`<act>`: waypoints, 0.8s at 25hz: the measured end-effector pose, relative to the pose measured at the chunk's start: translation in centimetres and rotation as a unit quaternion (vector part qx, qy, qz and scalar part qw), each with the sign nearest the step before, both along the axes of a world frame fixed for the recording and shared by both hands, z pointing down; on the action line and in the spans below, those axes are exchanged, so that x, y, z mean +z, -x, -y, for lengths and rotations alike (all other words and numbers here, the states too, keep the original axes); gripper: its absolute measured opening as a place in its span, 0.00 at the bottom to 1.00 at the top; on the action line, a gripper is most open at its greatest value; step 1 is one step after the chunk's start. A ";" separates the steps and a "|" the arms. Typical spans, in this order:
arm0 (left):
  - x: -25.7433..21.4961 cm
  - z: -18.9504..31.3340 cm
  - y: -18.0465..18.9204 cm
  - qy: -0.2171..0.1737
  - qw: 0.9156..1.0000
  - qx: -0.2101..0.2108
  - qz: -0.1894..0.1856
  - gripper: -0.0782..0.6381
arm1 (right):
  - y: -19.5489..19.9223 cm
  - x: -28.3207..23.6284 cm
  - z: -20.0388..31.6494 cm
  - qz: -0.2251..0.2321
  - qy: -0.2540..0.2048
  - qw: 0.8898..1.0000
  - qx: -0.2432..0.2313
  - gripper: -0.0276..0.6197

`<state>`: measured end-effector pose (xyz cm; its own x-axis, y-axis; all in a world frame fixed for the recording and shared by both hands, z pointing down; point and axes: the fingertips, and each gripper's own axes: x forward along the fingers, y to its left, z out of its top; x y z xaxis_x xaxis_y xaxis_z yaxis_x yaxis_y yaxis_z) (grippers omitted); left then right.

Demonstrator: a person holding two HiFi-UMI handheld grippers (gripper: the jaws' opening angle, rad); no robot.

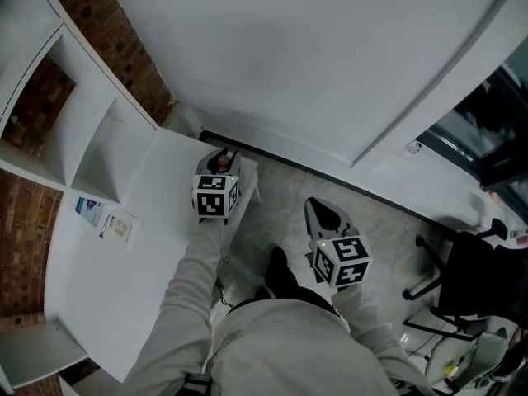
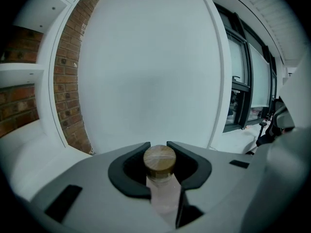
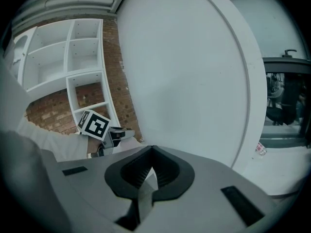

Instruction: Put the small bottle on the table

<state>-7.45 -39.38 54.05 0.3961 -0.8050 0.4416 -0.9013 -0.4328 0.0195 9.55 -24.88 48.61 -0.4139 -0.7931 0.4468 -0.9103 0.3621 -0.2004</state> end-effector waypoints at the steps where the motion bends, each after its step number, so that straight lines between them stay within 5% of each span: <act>1: 0.1 0.2 0.0 0.001 1.000 -0.001 -0.001 0.27 | 0.0 0.0 0.1 0.000 0.001 1.000 0.001 0.09; 20: 0.4 0.9 -0.5 -0.012 1.000 0.009 0.013 0.28 | 0.0 0.5 0.4 0.002 0.007 1.000 0.002 0.09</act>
